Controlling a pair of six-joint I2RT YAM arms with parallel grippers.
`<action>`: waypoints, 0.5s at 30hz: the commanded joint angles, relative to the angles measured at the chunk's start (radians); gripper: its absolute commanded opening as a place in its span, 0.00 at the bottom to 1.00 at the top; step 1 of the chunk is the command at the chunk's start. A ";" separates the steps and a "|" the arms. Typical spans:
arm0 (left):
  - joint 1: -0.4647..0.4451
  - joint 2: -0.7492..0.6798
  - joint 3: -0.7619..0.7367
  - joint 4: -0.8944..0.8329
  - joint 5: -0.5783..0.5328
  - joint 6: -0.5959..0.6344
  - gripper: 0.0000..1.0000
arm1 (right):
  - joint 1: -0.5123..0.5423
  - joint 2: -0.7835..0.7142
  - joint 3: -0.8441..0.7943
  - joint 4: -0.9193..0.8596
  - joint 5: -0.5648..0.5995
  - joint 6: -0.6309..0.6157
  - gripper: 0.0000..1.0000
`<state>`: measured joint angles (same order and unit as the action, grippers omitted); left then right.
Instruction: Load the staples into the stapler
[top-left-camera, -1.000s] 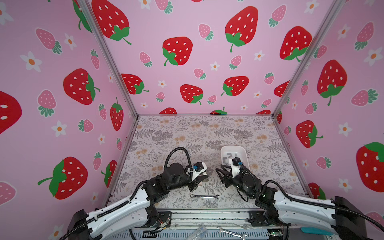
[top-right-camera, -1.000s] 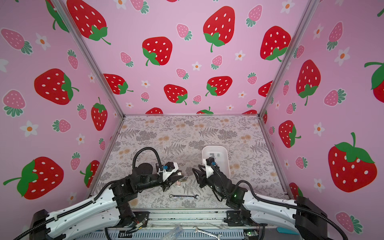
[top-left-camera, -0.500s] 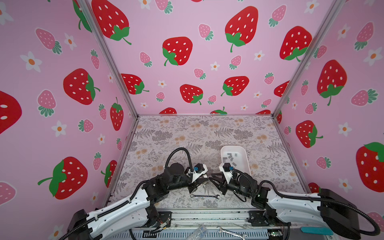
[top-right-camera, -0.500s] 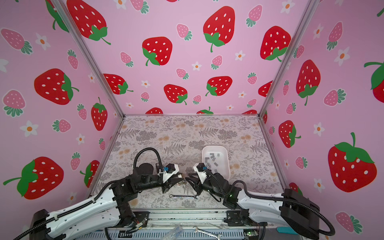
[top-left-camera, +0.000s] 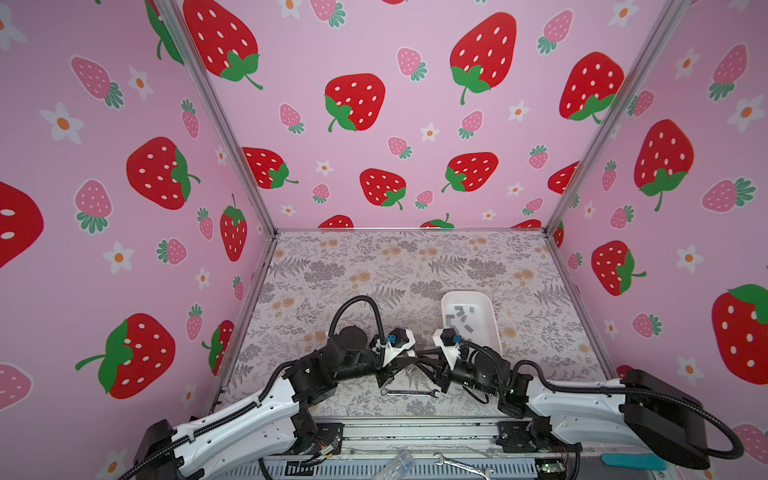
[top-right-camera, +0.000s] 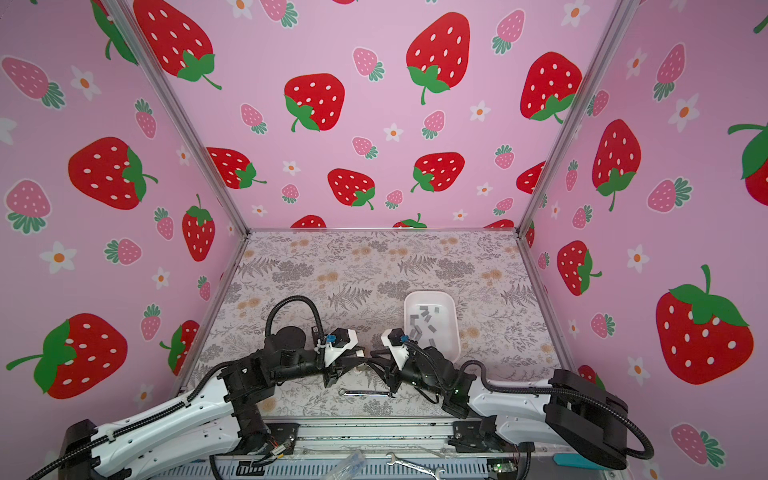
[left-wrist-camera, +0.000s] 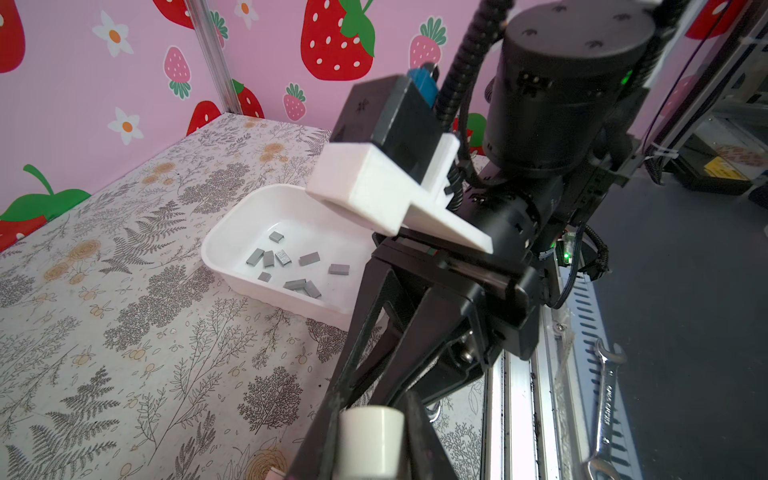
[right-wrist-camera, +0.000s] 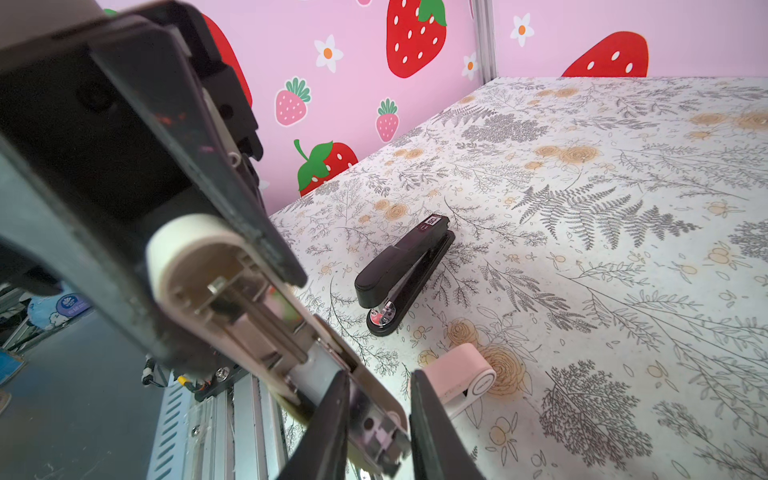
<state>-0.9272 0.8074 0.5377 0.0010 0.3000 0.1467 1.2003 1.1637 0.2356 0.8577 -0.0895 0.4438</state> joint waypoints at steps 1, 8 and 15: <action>-0.002 -0.019 0.026 0.064 0.016 0.019 0.00 | 0.015 0.024 -0.008 0.053 -0.025 -0.002 0.28; -0.003 -0.033 0.035 0.061 0.040 0.025 0.00 | 0.015 -0.012 -0.018 0.052 -0.019 -0.040 0.30; -0.003 -0.067 0.023 0.023 0.068 0.036 0.00 | 0.015 -0.190 -0.084 0.001 0.099 -0.109 0.41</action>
<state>-0.9276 0.7616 0.5377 0.0002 0.3298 0.1608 1.2087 1.0325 0.1806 0.8650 -0.0490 0.3805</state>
